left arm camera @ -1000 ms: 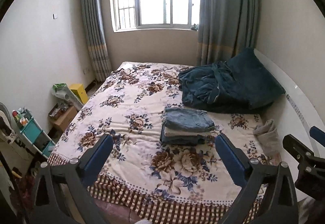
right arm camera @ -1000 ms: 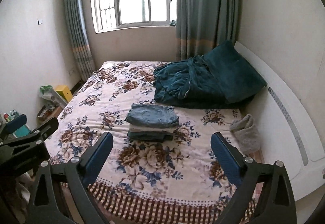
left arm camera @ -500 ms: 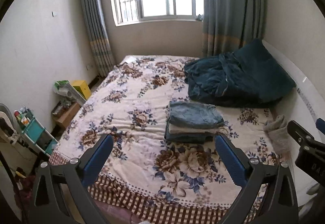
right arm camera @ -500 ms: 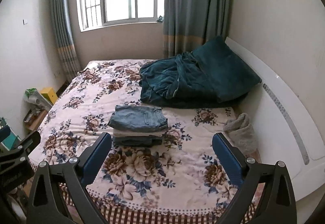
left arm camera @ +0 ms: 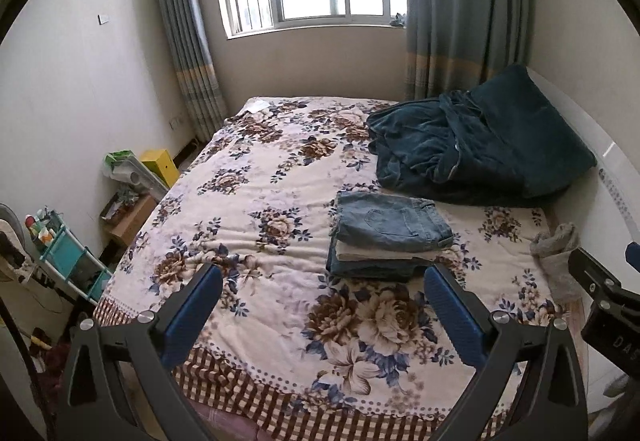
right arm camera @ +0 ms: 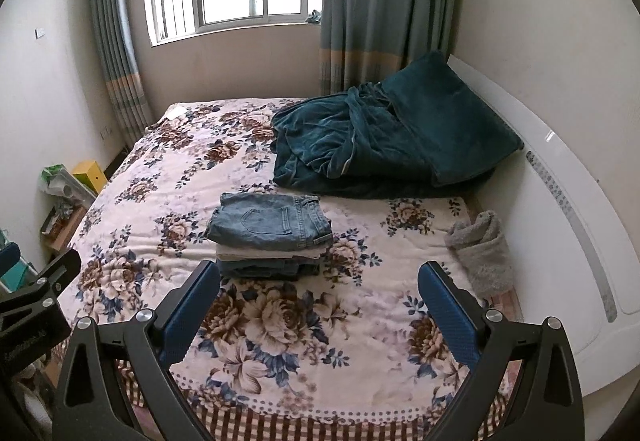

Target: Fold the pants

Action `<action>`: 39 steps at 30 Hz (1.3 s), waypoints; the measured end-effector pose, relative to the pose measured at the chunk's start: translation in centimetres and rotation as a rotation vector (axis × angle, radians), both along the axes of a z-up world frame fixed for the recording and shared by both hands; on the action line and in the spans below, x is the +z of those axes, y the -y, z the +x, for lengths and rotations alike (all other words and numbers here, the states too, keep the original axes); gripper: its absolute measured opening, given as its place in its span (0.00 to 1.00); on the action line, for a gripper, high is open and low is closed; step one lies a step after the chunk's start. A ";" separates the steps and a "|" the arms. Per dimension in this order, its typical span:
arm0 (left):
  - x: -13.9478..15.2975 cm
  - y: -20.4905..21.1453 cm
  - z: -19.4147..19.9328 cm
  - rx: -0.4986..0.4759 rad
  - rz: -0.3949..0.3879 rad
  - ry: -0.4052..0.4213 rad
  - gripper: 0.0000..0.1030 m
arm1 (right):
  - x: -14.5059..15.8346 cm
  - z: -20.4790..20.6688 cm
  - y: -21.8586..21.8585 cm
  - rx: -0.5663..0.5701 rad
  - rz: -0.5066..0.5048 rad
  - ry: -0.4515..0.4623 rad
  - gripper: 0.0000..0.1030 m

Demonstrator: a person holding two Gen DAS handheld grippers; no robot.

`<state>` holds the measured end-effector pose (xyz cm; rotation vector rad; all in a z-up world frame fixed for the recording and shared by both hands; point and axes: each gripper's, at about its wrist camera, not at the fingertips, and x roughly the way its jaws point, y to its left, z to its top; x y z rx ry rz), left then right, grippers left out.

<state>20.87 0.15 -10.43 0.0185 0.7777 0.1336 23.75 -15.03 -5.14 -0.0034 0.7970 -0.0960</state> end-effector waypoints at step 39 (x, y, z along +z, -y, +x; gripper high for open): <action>0.6 0.9 0.8 0.011 0.021 0.033 1.00 | -0.6 -0.4 -0.1 0.000 0.032 -0.003 0.98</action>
